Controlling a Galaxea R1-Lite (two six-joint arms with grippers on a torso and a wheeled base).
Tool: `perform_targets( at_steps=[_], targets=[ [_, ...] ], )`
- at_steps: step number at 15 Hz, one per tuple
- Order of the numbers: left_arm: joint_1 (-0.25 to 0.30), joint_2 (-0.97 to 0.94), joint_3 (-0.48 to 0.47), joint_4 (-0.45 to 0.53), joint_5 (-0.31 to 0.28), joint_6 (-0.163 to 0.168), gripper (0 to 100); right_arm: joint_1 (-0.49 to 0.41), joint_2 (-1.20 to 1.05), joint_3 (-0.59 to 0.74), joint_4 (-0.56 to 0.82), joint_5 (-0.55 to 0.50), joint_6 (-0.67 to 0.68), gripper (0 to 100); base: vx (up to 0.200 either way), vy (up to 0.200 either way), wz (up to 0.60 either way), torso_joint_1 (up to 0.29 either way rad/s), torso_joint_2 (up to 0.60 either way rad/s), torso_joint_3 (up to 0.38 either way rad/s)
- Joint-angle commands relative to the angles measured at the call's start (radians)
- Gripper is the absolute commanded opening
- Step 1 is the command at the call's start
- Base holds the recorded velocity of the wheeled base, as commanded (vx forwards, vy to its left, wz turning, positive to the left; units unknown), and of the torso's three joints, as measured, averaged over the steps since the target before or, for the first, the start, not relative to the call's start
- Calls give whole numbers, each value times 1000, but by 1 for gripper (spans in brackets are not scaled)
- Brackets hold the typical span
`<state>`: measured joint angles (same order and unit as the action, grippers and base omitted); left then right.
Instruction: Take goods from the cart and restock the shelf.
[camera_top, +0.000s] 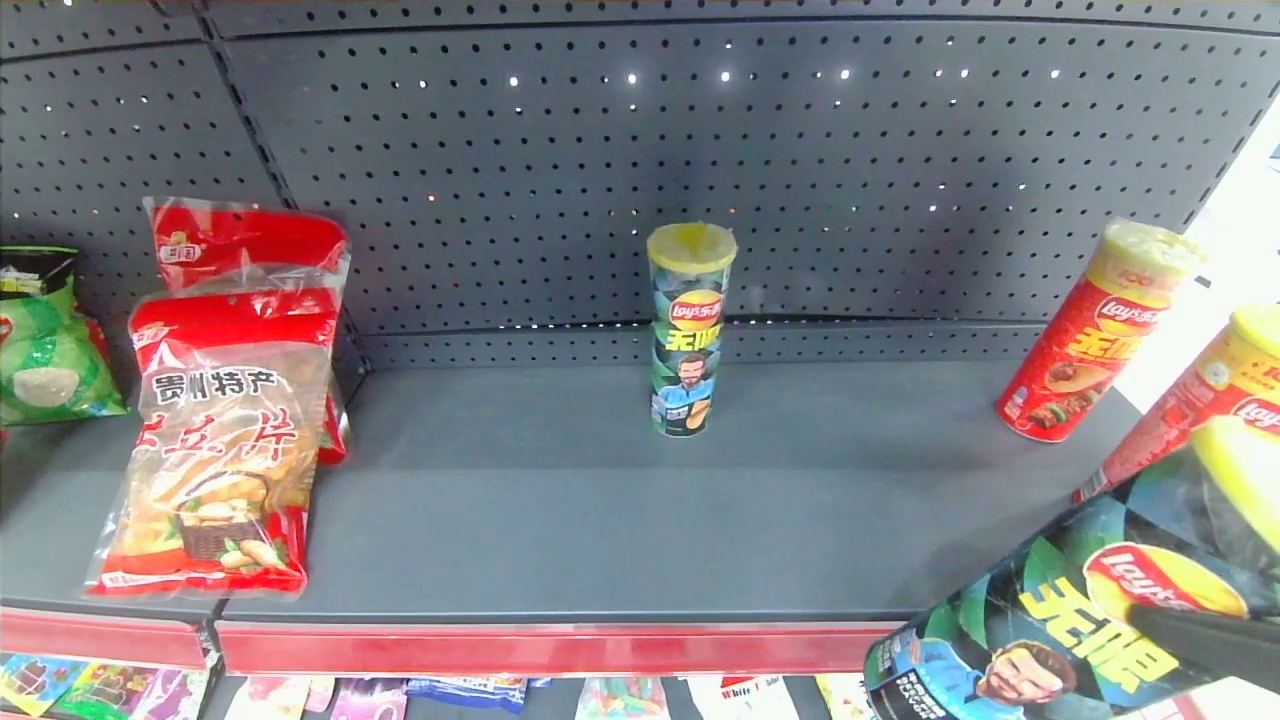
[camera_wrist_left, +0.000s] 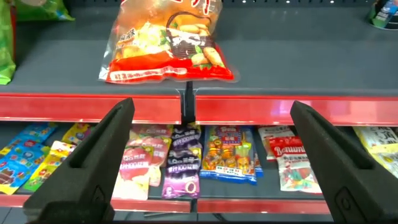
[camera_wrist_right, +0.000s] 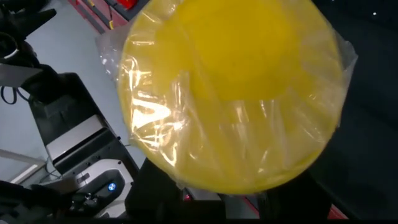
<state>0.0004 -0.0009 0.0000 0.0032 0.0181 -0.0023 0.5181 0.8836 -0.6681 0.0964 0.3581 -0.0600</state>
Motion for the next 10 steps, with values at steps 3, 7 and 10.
perform_targets(
  at_steps=[3, 7, 10],
  targets=[
    [1, 1, 0, 0, -6, 1, 100, -6, -8, 4, 0, -2, 2, 0, 0, 0, 0, 0, 0, 0],
    [1, 1, 0, 0, -9, -2, 100, -6, -6, 5, 0, -2, 3, 0, 0, 0, 0, 0, 0, 0],
    [1, 1, 0, 0, -9, -1, 100, -6, -5, 10, -1, -2, 3, 0, 0, 0, 0, 0, 0, 0]
  ],
)
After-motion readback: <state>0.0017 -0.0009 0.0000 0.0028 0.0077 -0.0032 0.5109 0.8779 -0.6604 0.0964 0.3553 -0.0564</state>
